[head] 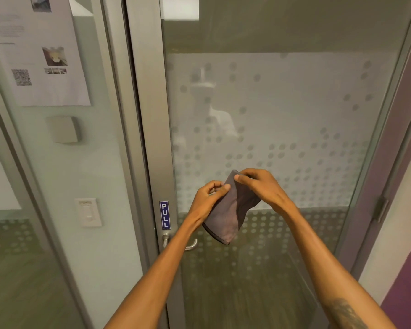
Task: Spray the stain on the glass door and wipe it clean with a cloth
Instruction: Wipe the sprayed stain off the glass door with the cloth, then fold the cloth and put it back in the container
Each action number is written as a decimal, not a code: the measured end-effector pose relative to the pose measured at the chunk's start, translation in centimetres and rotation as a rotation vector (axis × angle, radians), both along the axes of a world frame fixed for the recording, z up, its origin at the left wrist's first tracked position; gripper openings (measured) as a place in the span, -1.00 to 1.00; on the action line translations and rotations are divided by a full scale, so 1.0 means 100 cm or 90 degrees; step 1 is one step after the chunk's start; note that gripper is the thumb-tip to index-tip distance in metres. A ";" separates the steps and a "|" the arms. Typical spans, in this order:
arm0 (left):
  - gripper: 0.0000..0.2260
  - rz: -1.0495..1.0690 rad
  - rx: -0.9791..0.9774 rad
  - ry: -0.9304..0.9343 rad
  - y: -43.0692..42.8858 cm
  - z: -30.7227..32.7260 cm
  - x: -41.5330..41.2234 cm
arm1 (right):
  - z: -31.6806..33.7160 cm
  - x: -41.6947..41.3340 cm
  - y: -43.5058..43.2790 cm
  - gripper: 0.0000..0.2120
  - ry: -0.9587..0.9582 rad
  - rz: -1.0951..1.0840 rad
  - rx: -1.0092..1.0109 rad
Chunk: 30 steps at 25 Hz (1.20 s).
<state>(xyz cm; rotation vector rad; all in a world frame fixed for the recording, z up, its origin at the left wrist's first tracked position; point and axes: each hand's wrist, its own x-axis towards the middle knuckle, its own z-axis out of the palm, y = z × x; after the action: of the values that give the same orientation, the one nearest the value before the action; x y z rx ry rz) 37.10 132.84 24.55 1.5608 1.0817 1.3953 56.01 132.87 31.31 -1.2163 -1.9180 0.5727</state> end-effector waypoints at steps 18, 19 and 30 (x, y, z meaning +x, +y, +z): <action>-0.84 0.169 -0.192 -0.391 -0.072 -0.051 -0.026 | -0.027 -0.019 -0.029 -0.66 0.415 -0.057 -0.099; -0.85 0.217 -0.178 -0.364 -0.079 -0.050 -0.023 | -0.029 -0.016 -0.033 -0.68 0.403 -0.074 -0.085; -0.82 0.498 -0.179 -0.200 -0.218 -0.029 -0.062 | -0.049 -0.062 -0.101 -0.63 0.297 0.026 -0.162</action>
<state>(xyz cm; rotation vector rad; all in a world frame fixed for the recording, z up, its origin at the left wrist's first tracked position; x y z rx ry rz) 30.90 111.09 21.65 0.6869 1.6862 1.8013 49.82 122.75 26.43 -1.0791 -1.5081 1.0473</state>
